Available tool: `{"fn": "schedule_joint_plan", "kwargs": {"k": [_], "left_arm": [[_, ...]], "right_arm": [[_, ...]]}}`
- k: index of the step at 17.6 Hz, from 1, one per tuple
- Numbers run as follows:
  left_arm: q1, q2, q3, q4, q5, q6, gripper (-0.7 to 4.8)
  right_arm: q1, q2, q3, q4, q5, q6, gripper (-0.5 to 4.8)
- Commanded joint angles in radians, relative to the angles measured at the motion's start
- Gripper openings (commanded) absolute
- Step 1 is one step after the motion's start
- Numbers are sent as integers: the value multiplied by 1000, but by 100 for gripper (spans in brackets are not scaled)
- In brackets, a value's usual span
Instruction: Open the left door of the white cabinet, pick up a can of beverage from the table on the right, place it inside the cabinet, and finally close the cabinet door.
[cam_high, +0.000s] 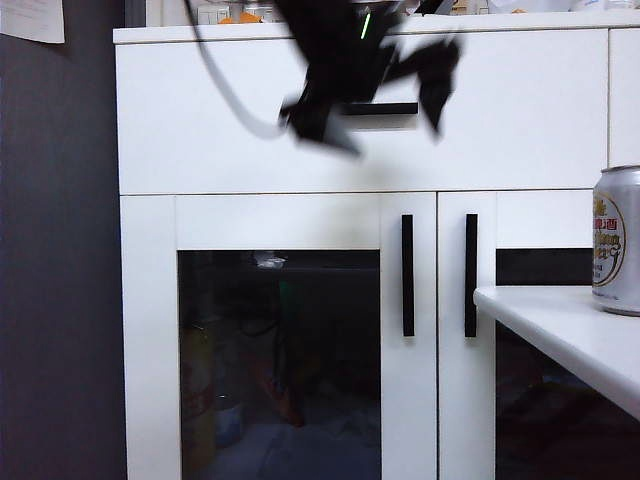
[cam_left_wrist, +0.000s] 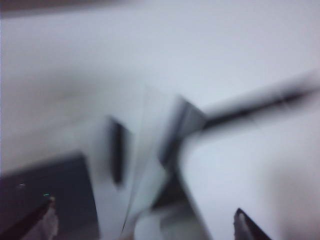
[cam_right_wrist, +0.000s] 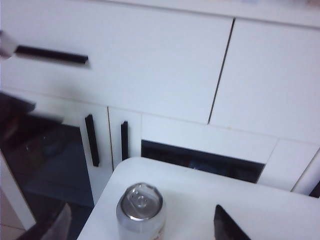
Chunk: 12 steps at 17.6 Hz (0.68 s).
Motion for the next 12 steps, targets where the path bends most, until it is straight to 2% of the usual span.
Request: {"fn": "schedule_joint_plan", "kwargs": {"k": [1,4,7,12], "left_arm": [[31,114,2,249,42,-45,479],[2,274,2,422,26,-71,479],[-29,354,2,485,3,-58,479],[-32,373,3,612,-160,-33,479]], "right_arm": [[1,-9,-48,69,5,-2,368],[2,-9,-169,192,-59,43,368],[1,-9,-203,177,-55,50,368],[1,-9,-204,192,-33,36,368]]}}
